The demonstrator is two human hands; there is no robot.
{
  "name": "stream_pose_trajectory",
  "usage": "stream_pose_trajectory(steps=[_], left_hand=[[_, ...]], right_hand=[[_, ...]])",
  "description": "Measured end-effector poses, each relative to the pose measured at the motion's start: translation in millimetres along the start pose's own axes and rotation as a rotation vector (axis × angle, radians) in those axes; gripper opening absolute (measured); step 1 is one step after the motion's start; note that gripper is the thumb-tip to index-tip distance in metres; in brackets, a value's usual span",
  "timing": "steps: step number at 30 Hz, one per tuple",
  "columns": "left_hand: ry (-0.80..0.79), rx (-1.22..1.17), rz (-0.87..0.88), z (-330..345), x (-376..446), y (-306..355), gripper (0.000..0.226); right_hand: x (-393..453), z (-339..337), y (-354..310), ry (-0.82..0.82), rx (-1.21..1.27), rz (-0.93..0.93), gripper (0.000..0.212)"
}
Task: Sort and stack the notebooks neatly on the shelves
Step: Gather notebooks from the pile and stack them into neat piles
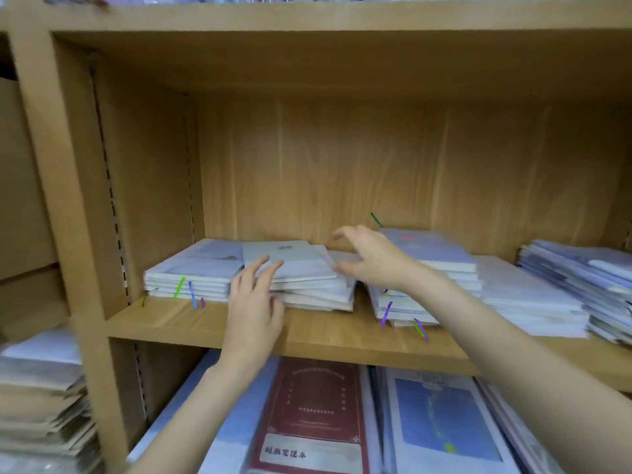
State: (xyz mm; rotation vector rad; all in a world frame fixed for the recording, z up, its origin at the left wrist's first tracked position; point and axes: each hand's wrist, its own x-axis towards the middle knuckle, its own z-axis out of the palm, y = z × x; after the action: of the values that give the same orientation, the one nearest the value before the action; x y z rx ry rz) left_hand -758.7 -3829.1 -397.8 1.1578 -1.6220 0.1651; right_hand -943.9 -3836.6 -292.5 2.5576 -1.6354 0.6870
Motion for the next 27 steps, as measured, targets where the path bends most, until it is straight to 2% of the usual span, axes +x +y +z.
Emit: stream_pose_trajectory(steps=[2,4,5,9,13,17,22,24,27], left_hand=[[-0.008,-0.186,-0.208,-14,5,-15,0.055],[-0.062,-0.472,-0.42,-26,10,-23,0.051],[-0.095,-0.587,-0.472,-30,10,-24,0.048],[-0.165,-0.776,-0.511,-42,11,-30,0.04],[-0.189,-0.76,-0.54,-43,12,-34,0.041],[-0.174,-0.761,-0.549,-47,11,-34,0.044],[-0.175,-0.667,-0.458,-53,16,-35,0.05],[-0.219,-0.612,-0.483,-50,17,-32,0.049],[-0.283,-0.605,-0.544,-41,15,-27,0.04]], right_hand=[[12,18,-17,-0.147,-0.023,-0.048,0.056],[24,36,-27,-0.248,-0.039,-0.028,0.06],[29,45,-28,-0.274,-0.033,-0.004,0.061],[30,60,-20,-0.15,0.076,0.078,0.059],[27,64,-15,-0.008,0.169,0.101,0.05],[28,70,-18,0.073,0.092,0.067,0.046],[29,51,-20,0.472,0.047,0.019,0.024],[31,44,-20,0.512,-0.004,-0.006,0.022],[30,42,-17,0.463,-0.085,0.015,0.025]])
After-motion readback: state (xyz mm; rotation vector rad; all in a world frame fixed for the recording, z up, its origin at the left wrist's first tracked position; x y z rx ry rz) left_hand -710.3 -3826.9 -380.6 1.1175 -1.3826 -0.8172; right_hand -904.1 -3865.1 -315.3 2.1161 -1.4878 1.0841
